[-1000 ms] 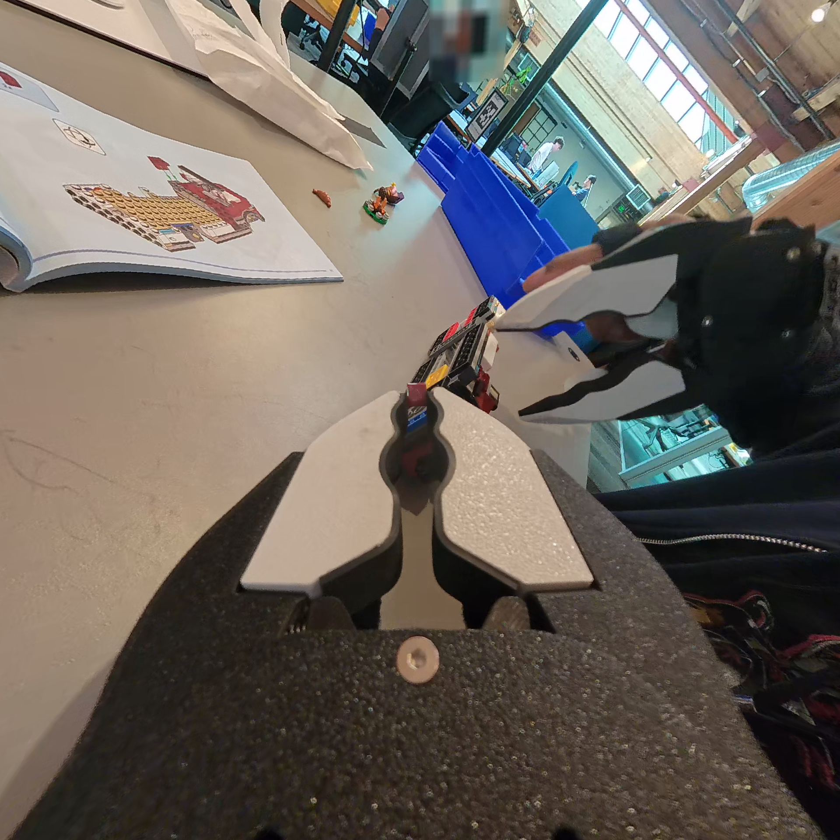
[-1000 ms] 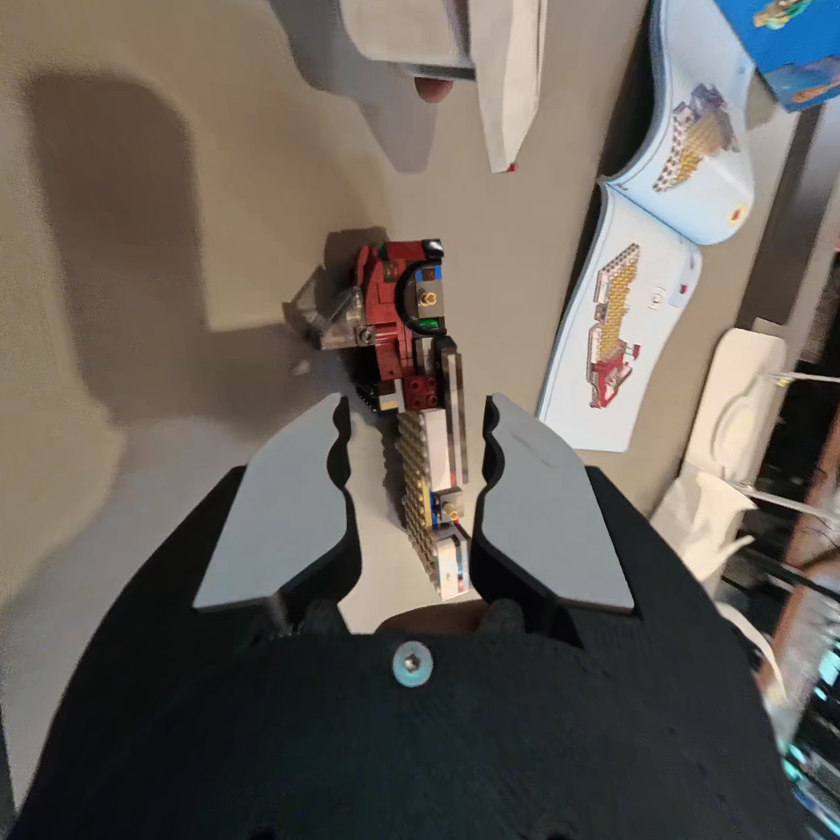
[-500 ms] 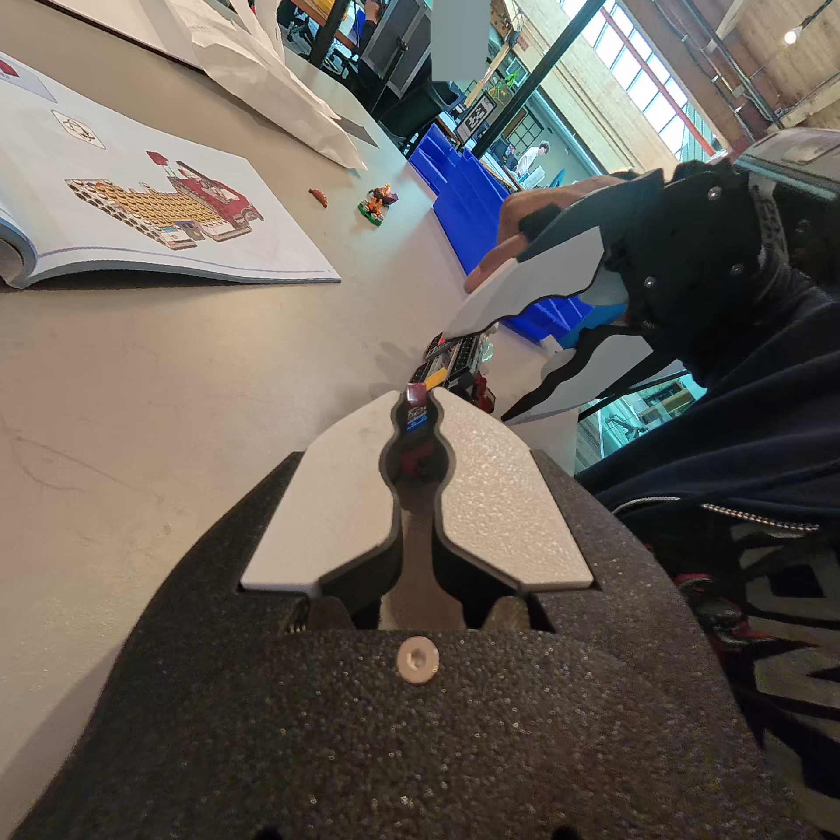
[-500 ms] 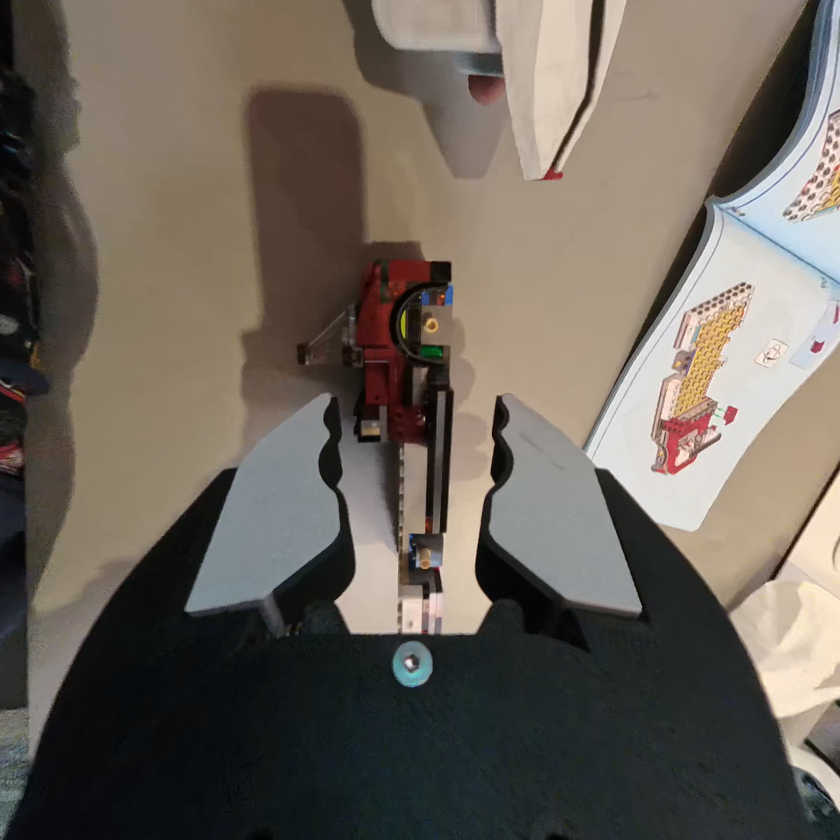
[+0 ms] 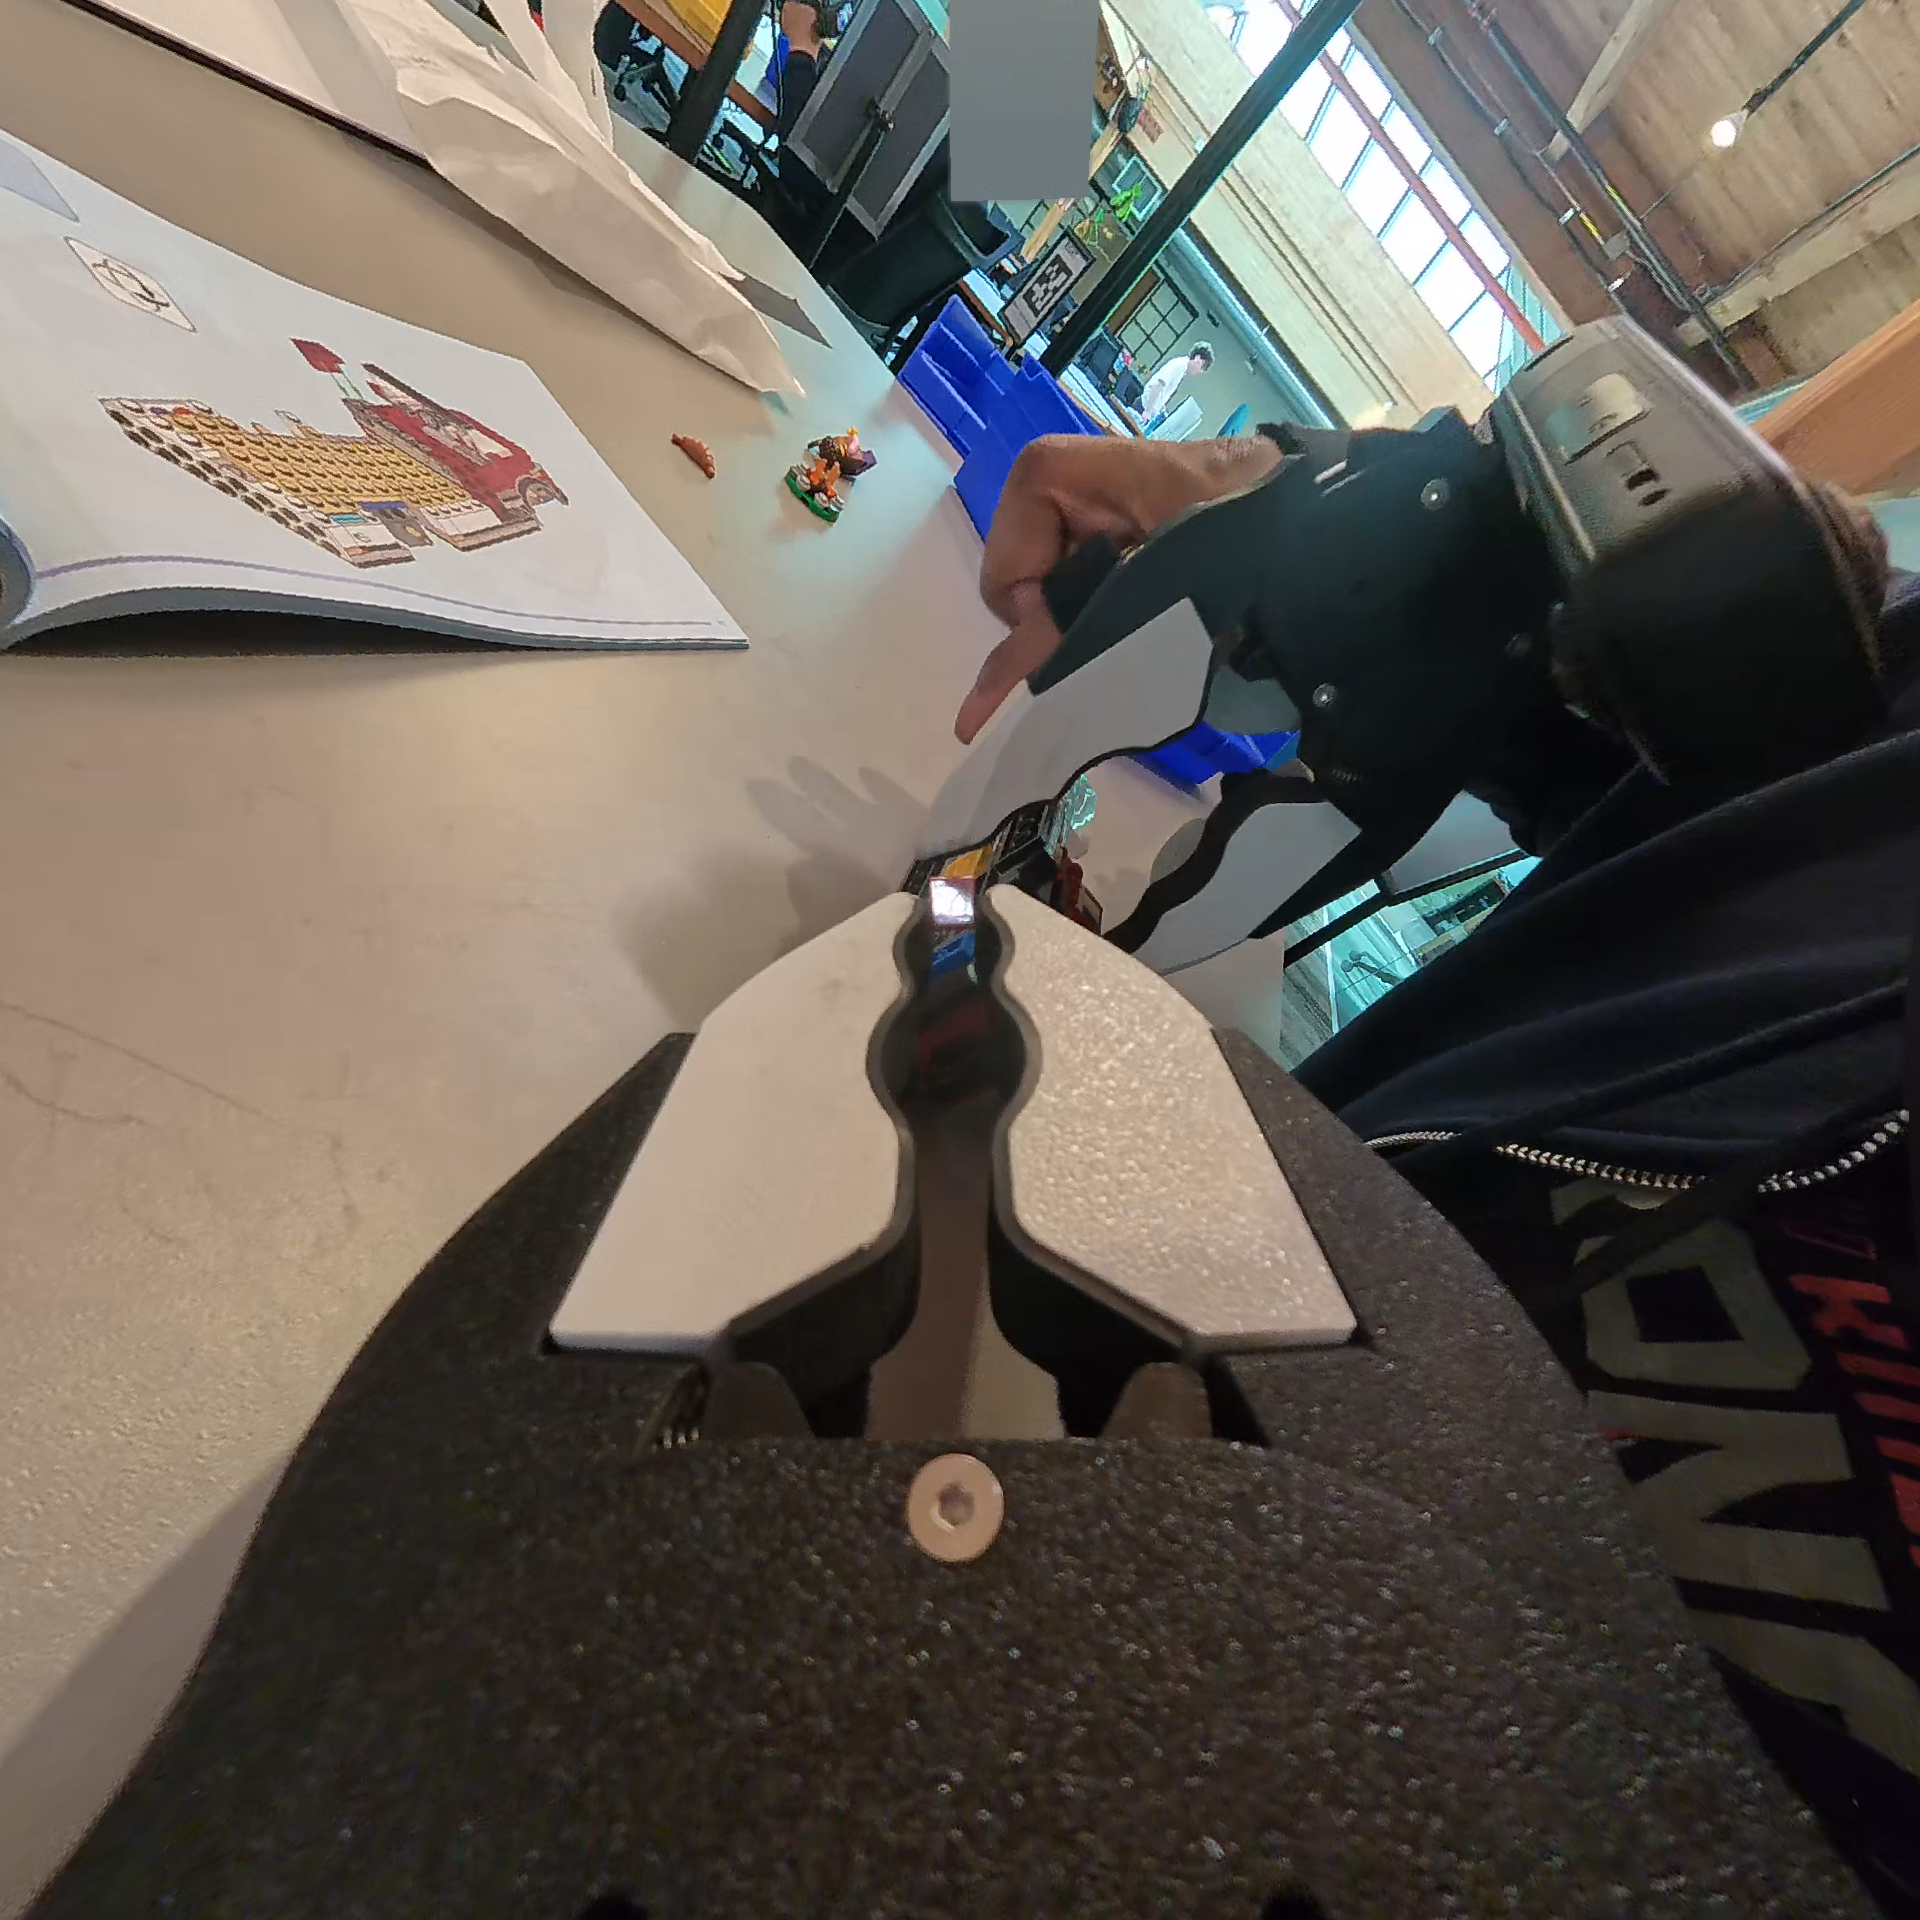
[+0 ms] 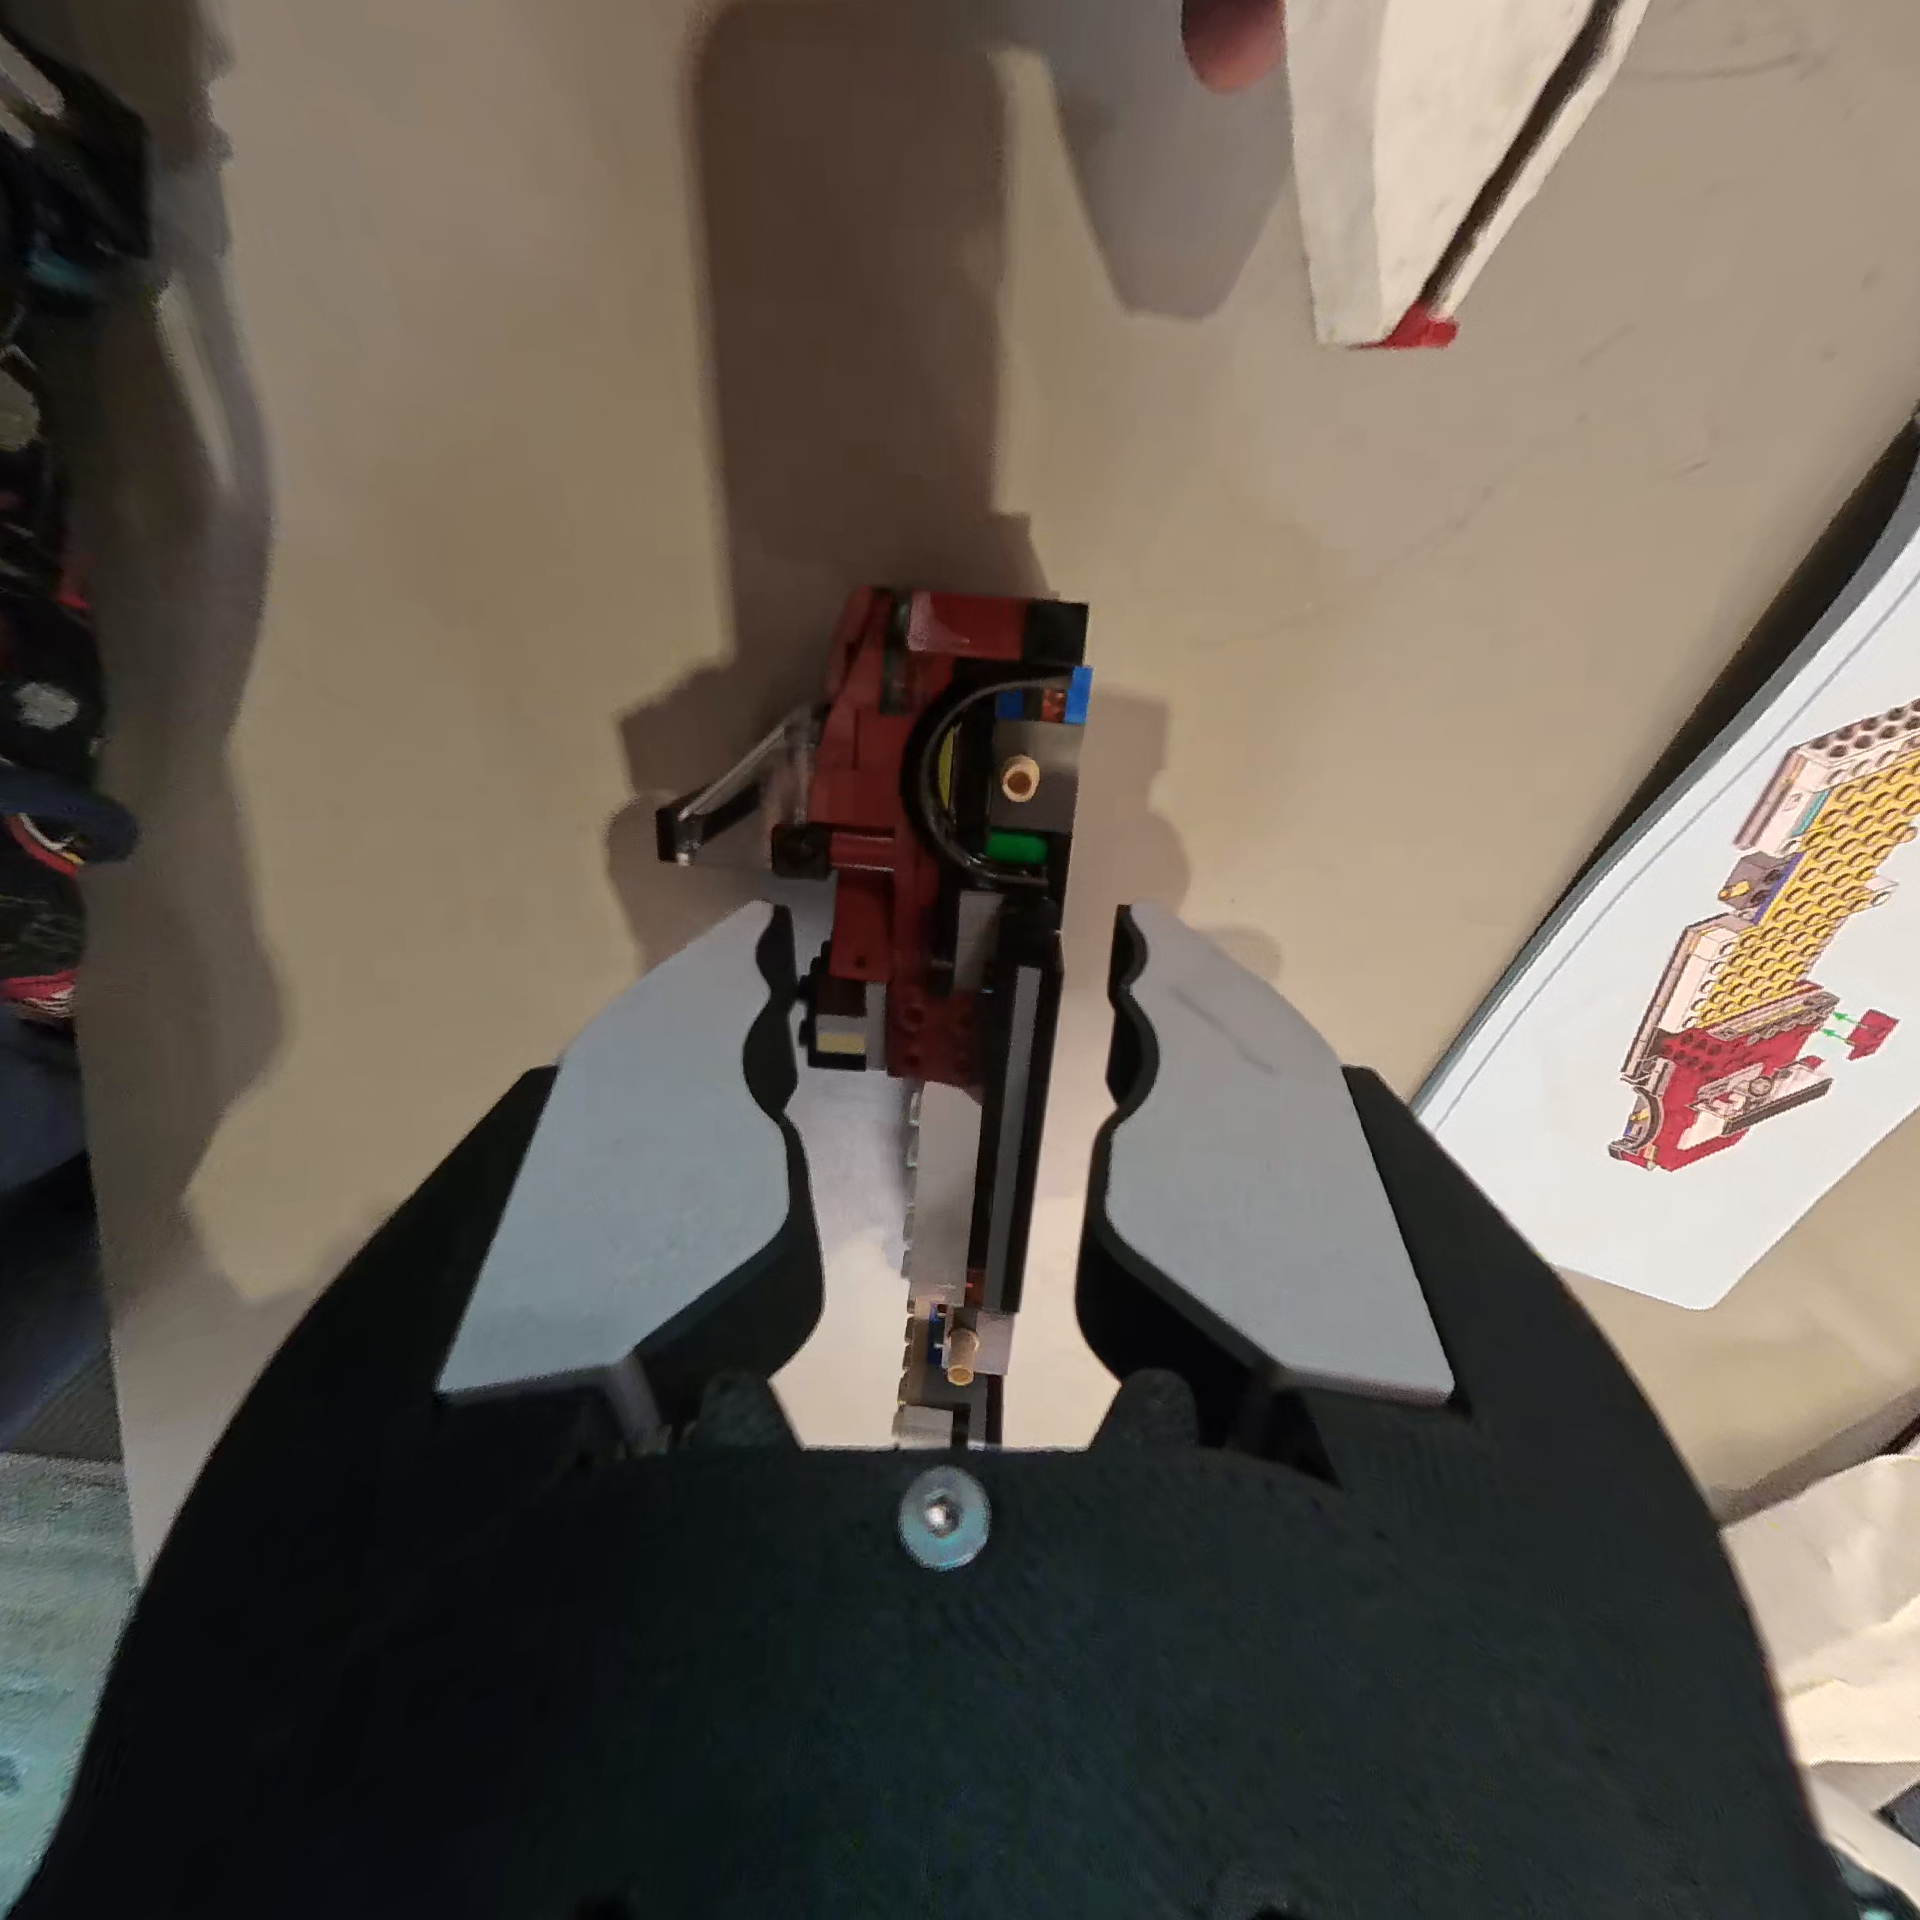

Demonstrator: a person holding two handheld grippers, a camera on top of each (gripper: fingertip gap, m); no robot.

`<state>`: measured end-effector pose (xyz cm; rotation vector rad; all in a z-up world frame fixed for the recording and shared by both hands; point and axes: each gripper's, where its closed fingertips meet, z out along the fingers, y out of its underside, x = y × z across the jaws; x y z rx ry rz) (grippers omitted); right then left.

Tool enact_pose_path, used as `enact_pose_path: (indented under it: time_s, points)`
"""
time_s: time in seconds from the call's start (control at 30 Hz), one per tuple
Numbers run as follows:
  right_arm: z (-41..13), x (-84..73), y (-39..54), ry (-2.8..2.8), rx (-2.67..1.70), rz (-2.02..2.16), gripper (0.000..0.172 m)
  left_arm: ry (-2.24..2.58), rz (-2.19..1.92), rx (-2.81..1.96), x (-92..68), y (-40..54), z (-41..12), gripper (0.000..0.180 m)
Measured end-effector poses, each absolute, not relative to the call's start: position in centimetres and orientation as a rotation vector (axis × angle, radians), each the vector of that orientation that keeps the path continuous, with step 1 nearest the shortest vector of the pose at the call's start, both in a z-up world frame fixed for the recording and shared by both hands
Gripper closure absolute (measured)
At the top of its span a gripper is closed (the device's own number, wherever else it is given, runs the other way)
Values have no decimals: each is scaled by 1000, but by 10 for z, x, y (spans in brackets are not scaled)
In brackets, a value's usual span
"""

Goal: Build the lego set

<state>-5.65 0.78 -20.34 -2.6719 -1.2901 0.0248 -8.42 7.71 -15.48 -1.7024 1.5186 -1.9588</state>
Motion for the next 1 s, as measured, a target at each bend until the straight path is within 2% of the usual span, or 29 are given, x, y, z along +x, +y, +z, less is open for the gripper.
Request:
enact_pose_path:
  time_s: [0.27, 1.0]
  points:
    - [-212, -54, 6, -1246, -2764, 37, 120, 1517, -1961, -1702, -84, 77, -154, 173]
    - [-230, -43, 1, -1300, -2840, -22, 117, 1506, -1980, -1699, -85, 78, -153, 173]
